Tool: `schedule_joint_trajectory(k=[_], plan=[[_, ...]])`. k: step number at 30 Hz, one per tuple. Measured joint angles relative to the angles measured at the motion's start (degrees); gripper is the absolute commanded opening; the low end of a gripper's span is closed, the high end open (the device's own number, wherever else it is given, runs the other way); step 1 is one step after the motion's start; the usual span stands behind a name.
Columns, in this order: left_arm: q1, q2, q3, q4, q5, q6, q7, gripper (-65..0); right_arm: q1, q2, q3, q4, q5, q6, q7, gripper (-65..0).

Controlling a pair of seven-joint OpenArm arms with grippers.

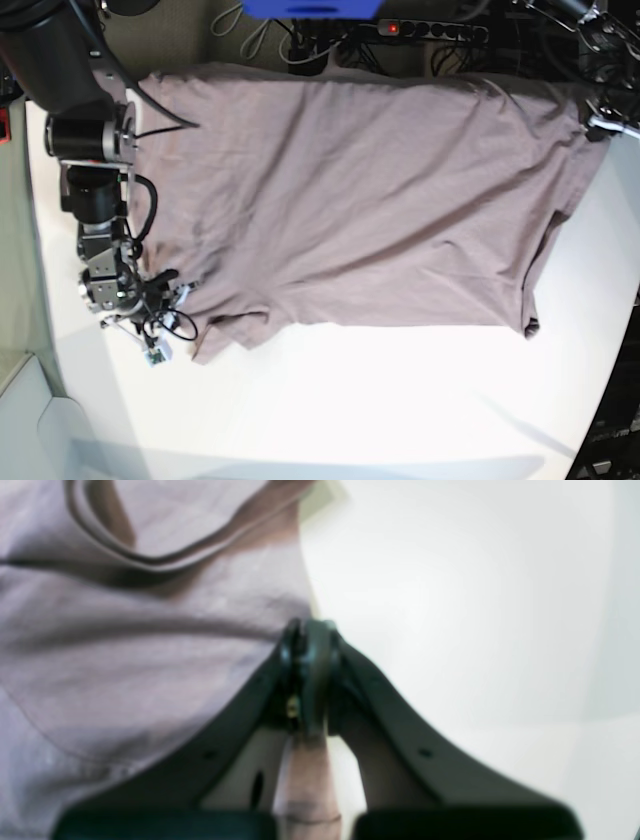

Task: Layout the t-shirt on the table in an organized manner, then fold the t-shirt properly

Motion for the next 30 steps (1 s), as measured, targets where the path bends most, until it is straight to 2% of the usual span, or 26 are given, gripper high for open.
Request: schedule_joint_trajectory(k=[3,8,11,12,15,18,20,22,27,30], plan=[[-2.99,-0.87,1.79,7.3,-5.01,-0.31,-0.02,-60.0,0.0,-1.05,0.02,0.0,0.02,-0.61,0.24,-65.0],[-10.82,0.96,12.48,8.68,-5.29,-0.55,-0.26,-60.0,-0.61,-1.4,0.02,0.02,0.87,-0.63,1.14,-65.0],[-15.69,2.89,19.3,5.05,1.09,-0.46,-0.59,-60.0,-0.63,-1.44,0.02,0.07,0.94,-0.61,1.22,-65.0],[-17.73,4.13,21.38,3.04,3.41,-0.52,-2.45,-60.0,-1.11,-1.33,0.02,0.26,0.96,-0.61,1.42,-65.0],[-23.26,6.84,26.91,-4.5,11.17,-0.76,-11.23,-60.0,-1.95,-1.29,0.07,0.68,1.33,-0.61,2.73,-65.0],[-26.49,7.04,29.86,-13.14,18.62,2.01,-20.52,-60.0,-2.19,-1.18,0.09,0.66,1.38,-0.61,2.86,-65.0],[-27.93,5.99,30.42,-21.42,22.32,3.34,-27.15,-60.0,-3.19,-0.9,0.09,0.94,1.86,-0.61,4.28,-65.0],[-29.66,3.98,30.71,-30.29,25.33,3.13,-31.34,-60.0,-3.78,-0.15,0.07,1.03,2.67,-0.61,5.29,-65.0],[-34.97,-5.95,30.56,-53.29,24.37,3.43,-45.62,-60.0,-4.39,2.6,0.09,1.2,2.64,-0.13,5.11,-65.0],[-36.26,-10.47,30.67,-61.29,24.63,3.72,-52.39,-60.0,-5.25,4.61,0.15,1.27,3.08,-0.13,6.16,-65.0]])
